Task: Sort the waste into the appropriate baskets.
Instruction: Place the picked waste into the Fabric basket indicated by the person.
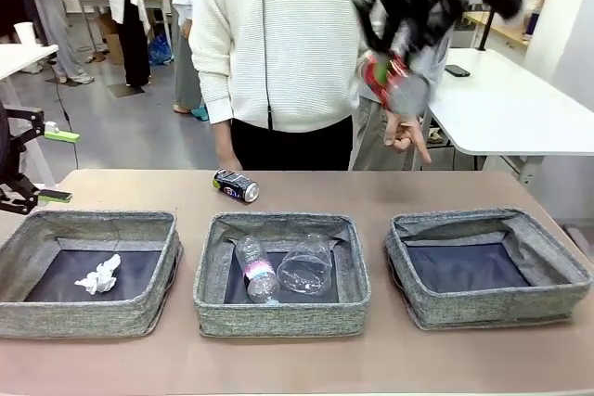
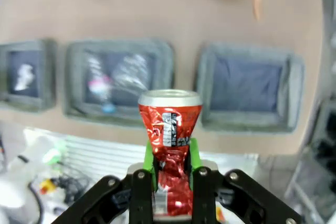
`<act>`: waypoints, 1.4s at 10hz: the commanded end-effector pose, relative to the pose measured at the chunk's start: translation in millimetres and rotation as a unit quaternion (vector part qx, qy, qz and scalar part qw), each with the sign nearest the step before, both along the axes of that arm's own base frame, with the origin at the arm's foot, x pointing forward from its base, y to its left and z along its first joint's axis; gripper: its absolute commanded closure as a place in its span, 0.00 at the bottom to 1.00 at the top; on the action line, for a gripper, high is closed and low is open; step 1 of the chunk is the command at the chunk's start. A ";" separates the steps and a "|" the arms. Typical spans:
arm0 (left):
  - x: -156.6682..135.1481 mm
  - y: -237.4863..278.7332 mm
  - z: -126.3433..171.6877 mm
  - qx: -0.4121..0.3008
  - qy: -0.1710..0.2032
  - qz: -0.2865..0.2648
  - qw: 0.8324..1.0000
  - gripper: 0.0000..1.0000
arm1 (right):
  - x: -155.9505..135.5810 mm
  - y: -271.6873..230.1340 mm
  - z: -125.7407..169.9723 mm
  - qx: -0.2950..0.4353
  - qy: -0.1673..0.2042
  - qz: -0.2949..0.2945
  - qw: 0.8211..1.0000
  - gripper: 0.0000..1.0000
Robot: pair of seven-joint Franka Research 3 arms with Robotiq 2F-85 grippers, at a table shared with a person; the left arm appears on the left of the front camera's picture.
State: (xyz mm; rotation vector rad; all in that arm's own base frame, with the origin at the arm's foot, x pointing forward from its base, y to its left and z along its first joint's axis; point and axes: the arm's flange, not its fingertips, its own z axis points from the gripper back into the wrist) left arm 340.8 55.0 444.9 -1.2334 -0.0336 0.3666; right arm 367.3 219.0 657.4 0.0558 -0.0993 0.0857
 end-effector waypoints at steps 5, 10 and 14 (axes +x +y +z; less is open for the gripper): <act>-1.8 0.5 0.8 -0.001 -0.008 -0.006 1.000 0.00 | -13.4 -182.4 -184.8 0.155 0.013 -0.202 0.967 0.73; -1.8 0.5 0.8 -0.001 -0.008 -0.006 1.000 0.00 | -7.8 -206.8 -220.2 0.206 0.005 -0.288 0.935 0.73; -1.8 0.5 0.8 -0.001 -0.008 -0.006 1.000 0.00 | -6.1 -200.4 -215.6 0.199 -0.004 -0.286 0.937 0.18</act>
